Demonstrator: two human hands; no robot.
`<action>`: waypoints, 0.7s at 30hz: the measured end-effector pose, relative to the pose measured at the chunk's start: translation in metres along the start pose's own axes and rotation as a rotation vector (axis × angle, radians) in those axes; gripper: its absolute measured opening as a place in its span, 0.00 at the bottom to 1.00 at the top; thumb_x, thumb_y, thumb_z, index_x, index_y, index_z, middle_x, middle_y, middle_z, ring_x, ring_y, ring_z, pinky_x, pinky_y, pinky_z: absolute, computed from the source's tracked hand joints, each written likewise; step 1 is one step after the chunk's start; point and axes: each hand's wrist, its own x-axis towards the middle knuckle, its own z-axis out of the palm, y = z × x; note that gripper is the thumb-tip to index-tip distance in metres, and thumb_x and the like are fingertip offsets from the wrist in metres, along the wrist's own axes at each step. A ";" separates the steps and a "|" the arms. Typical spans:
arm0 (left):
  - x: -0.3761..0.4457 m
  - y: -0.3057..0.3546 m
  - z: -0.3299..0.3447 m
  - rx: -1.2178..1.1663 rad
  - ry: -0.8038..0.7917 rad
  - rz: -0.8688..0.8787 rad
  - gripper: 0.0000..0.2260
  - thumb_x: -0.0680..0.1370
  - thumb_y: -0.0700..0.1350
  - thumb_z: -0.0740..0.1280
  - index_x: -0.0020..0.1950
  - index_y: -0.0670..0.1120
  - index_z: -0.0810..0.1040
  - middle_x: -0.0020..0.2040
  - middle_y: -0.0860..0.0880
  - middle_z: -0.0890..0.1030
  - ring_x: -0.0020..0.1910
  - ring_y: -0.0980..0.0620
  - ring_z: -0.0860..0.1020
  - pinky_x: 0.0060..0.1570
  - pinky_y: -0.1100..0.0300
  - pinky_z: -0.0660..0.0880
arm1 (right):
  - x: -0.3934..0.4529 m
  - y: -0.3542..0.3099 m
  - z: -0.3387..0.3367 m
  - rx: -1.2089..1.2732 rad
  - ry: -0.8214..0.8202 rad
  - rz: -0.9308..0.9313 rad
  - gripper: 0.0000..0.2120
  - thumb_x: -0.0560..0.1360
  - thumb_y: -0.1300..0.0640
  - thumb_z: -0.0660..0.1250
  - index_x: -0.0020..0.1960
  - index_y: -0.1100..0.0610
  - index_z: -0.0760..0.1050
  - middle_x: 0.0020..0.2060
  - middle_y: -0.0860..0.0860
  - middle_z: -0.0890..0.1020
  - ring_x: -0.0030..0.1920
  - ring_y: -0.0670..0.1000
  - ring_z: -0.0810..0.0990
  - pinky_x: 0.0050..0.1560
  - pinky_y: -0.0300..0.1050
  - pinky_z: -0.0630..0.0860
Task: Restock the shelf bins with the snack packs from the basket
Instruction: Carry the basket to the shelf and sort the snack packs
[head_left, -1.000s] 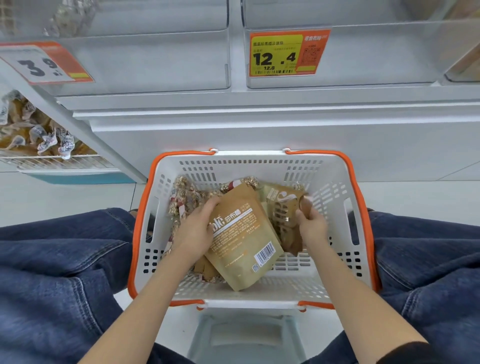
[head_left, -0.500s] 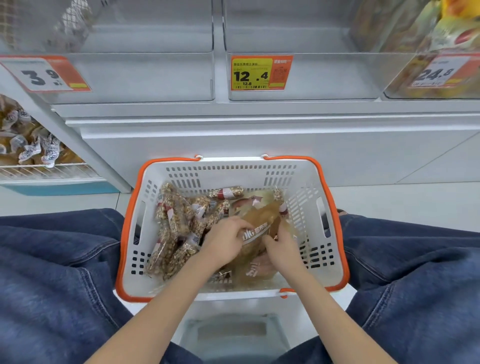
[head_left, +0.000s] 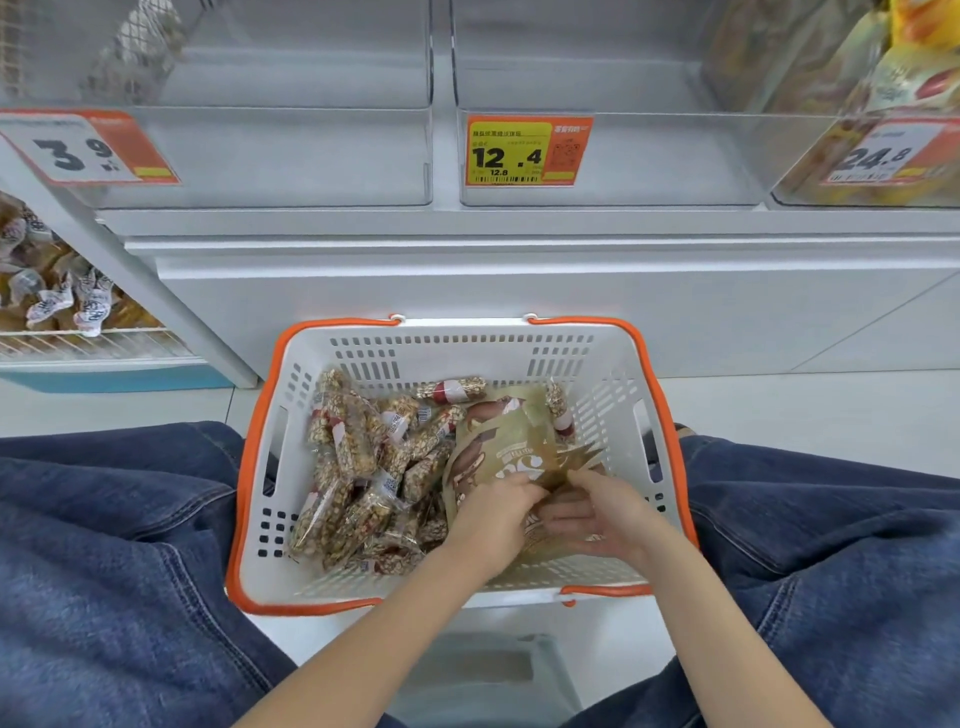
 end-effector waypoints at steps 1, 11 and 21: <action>0.000 0.000 0.003 0.031 -0.003 0.012 0.22 0.73 0.30 0.61 0.63 0.48 0.77 0.57 0.48 0.78 0.55 0.43 0.76 0.51 0.50 0.74 | -0.002 -0.002 -0.005 -0.165 0.067 -0.041 0.18 0.81 0.48 0.56 0.53 0.61 0.78 0.42 0.56 0.85 0.44 0.53 0.83 0.46 0.48 0.79; -0.007 0.009 0.002 0.077 0.042 -0.030 0.21 0.74 0.32 0.60 0.61 0.47 0.57 0.44 0.43 0.78 0.42 0.40 0.77 0.33 0.51 0.69 | -0.003 -0.008 -0.015 -1.522 0.013 -0.799 0.28 0.69 0.49 0.67 0.67 0.45 0.64 0.59 0.43 0.77 0.61 0.46 0.74 0.72 0.51 0.58; -0.022 -0.032 0.013 -0.063 -0.005 -0.141 0.17 0.73 0.48 0.70 0.55 0.53 0.64 0.51 0.53 0.78 0.50 0.52 0.76 0.45 0.51 0.78 | 0.033 0.013 -0.009 -1.811 0.247 -0.695 0.16 0.74 0.68 0.60 0.54 0.52 0.77 0.44 0.50 0.81 0.46 0.55 0.81 0.44 0.47 0.74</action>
